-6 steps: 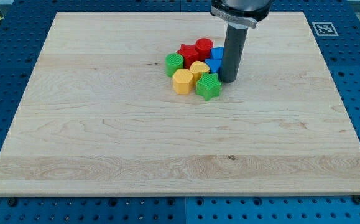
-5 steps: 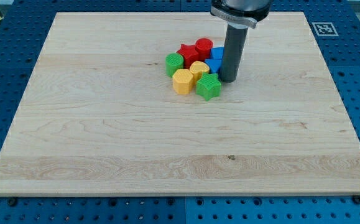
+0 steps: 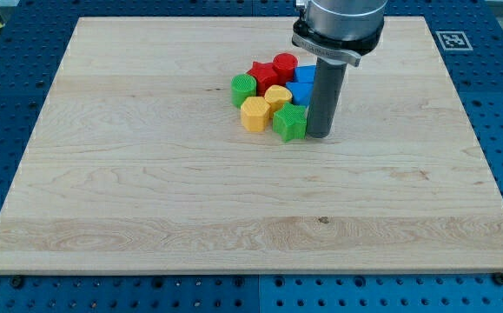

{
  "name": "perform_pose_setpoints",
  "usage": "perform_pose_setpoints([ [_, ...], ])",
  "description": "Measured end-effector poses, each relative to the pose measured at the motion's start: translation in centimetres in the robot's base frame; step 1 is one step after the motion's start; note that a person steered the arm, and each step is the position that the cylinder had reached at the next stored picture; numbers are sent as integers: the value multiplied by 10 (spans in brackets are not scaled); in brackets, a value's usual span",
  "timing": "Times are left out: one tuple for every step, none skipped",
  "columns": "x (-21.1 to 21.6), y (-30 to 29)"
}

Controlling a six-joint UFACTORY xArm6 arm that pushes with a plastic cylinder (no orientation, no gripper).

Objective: Push the green star to the bottom left of the yellow hexagon

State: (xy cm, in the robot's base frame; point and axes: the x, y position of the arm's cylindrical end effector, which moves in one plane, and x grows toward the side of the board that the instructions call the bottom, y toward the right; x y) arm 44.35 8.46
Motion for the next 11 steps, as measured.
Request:
perform_pose_setpoints([
  [-18,0],
  [-27,-8],
  [7,-43],
  [21,-44],
  [40,-44],
  [40,-44],
  [7,-44],
  [-7,-44],
  [-27,-51],
  [-12,-96],
  [20,-116],
])
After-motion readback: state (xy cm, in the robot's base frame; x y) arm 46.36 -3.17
